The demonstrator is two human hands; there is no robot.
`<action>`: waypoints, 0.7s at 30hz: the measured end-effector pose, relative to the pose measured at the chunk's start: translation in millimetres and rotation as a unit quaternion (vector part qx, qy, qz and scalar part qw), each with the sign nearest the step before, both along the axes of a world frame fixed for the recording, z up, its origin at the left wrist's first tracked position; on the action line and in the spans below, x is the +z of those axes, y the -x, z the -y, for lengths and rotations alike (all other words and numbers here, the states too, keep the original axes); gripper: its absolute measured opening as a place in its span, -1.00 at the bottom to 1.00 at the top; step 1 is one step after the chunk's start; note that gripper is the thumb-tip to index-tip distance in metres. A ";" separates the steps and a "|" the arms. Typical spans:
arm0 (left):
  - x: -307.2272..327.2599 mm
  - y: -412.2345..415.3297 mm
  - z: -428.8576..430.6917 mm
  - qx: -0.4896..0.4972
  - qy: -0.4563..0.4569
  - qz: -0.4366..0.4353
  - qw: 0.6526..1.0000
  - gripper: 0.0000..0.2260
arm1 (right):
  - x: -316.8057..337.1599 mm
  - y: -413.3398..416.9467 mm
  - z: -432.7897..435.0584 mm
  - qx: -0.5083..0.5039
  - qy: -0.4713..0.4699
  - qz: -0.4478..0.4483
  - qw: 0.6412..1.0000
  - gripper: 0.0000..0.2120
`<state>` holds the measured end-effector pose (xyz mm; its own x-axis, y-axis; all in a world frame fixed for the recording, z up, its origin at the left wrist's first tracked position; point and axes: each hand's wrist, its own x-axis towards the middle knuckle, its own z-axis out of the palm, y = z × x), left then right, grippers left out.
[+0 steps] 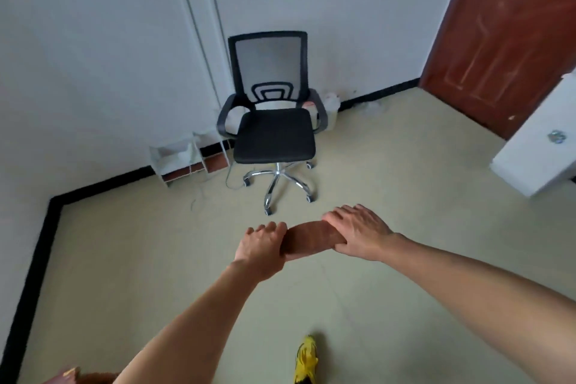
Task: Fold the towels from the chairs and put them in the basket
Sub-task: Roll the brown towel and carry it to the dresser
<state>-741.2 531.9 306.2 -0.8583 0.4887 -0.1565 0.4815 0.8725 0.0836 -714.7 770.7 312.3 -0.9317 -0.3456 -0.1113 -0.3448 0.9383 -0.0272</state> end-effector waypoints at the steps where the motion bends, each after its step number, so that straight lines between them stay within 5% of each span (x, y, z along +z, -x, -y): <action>1: 6.6 24.5 -26.6 -0.032 0.002 -0.017 0.999 -0.72 | 5.7 12.3 -26.6 -0.029 0.000 -0.009 1.000 -0.52; 9: 49.3 127.0 -236.6 -0.247 0.014 -0.068 0.966 -0.64 | 40.3 19.5 -199.5 -0.240 -0.024 -0.072 0.968 -0.55; 21: 60.9 131.2 -592.8 -0.437 0.007 -0.084 0.896 -0.64 | 42.1 -43.8 -488.5 -0.424 -0.034 -0.088 0.901 -0.52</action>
<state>-872.3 1124.8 367.1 -0.1614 0.9842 -0.0729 0.9857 0.1571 -0.0618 -671.0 1259.1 354.4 -0.8625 0.5012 0.0703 0.5037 0.8635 0.0247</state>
